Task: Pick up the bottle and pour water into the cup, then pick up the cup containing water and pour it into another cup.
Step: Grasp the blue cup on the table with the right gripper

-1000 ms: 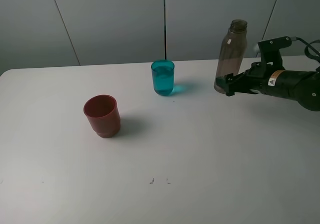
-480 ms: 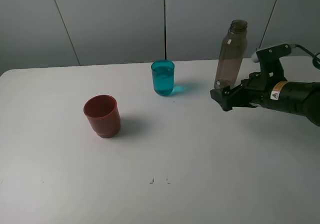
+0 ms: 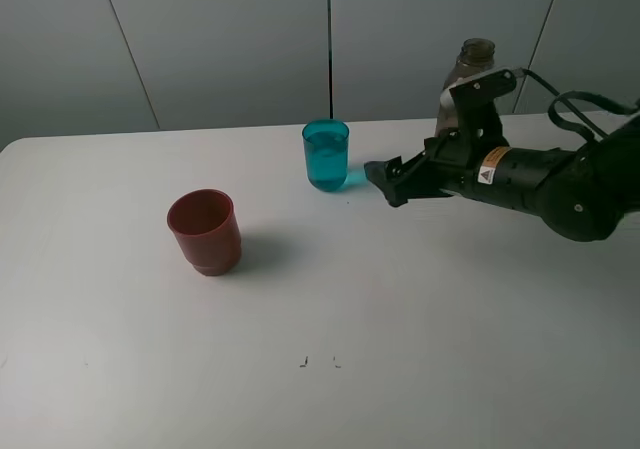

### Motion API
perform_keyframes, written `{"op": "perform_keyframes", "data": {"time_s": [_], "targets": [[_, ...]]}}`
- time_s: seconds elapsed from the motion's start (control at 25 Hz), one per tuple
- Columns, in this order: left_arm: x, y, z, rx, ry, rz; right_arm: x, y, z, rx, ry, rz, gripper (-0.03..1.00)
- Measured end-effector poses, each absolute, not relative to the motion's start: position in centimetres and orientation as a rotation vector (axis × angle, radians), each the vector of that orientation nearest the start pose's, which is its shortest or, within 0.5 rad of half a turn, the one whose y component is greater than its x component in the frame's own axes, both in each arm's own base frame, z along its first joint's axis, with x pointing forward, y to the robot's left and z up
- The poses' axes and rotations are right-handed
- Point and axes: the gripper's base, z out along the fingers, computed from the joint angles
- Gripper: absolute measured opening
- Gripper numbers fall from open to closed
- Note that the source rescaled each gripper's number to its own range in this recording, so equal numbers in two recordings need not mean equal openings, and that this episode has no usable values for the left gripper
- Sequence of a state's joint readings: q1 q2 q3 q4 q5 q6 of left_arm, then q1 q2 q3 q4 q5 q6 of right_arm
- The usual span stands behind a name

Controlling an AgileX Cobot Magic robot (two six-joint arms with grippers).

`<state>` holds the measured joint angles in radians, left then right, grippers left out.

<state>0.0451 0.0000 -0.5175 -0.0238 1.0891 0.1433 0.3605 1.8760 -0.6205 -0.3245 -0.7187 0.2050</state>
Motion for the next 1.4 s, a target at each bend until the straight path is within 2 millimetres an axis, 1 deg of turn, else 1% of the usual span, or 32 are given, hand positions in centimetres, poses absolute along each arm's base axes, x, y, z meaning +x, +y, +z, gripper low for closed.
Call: {"op": "perform_keyframes", "data": {"time_s": [0.16, 0.32, 0.64, 0.96, 1.2, 1.4], "targets": [[-0.8, -0.2, 28.0, 0.103, 2.054, 0.088, 30.7, 15.8, 10.6, -0.601, 1.969, 0.445, 0.99], [-0.8, -0.2, 28.0, 0.103, 2.054, 0.088, 32.3, 17.3, 9.3, -0.588, 1.970, 0.456, 0.99], [-0.8, -0.2, 28.0, 0.103, 2.054, 0.088, 34.4, 18.3, 7.2, -0.583, 1.988, 0.450, 0.99], [-0.8, -0.2, 28.0, 0.099, 2.054, 0.086, 36.1, 19.4, 6.9, -0.597, 1.952, 0.449, 0.99], [-0.8, -0.2, 28.0, 0.099, 2.054, 0.086, 36.9, 20.2, 5.1, -0.627, 1.956, 0.455, 0.99], [-0.8, -0.2, 28.0, 0.097, 2.054, 0.085, 37.8, 20.9, 4.4, -0.633, 1.942, 0.458, 0.99]]}}
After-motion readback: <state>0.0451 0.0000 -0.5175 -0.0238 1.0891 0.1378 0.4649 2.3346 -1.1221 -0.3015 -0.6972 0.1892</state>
